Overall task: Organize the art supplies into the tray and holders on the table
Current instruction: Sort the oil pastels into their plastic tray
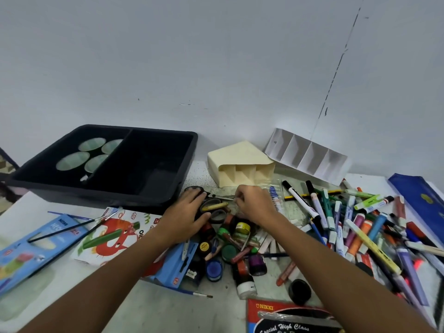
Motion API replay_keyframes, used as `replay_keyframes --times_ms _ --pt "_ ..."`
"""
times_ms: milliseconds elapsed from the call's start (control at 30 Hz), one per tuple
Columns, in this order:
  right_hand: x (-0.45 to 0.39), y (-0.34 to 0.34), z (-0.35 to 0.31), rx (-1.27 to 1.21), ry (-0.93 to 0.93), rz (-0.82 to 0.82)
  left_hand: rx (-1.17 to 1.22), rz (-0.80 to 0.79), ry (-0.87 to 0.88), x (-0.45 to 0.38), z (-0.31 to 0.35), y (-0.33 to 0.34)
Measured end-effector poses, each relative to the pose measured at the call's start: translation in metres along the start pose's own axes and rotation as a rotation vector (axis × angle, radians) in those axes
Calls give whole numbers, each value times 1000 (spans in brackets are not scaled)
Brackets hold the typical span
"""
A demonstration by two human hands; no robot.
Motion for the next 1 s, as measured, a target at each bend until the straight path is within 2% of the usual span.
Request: replay_keyframes --times_ms 33,100,233,300,433,567,800,900,1000 --pt "-1 -1 0 -11 -21 9 10 38 74 1 6 -3" --pt "-3 -1 -3 -25 -96 18 0 14 136 4 13 -2" --pt "-7 8 0 211 -216 -105 -125 -63 19 1 8 5" --pt "-10 8 4 258 -218 -114 -76 -81 -40 -2 5 3" --pt "-19 8 7 168 -284 -154 51 -76 -166 -14 3 4" --pt "-23 8 11 59 -275 -189 145 41 -272 -22 0 -2" --pt "-25 6 12 -131 -277 -151 101 -20 -146 -32 11 0" --pt "-24 4 3 -294 -318 -156 103 -55 -110 -38 15 0" --pt "-22 5 -5 -459 -302 -192 137 -25 -67 -37 15 -2"
Point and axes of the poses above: each hand's wrist, its own x-axis away from the middle knuckle, its own y-axis out of the palm, z = x × y, the point moved 6 cm from there along -x, towards the middle knuckle, and after that the axes turned 1 degree about x, right-handed, at the moved point
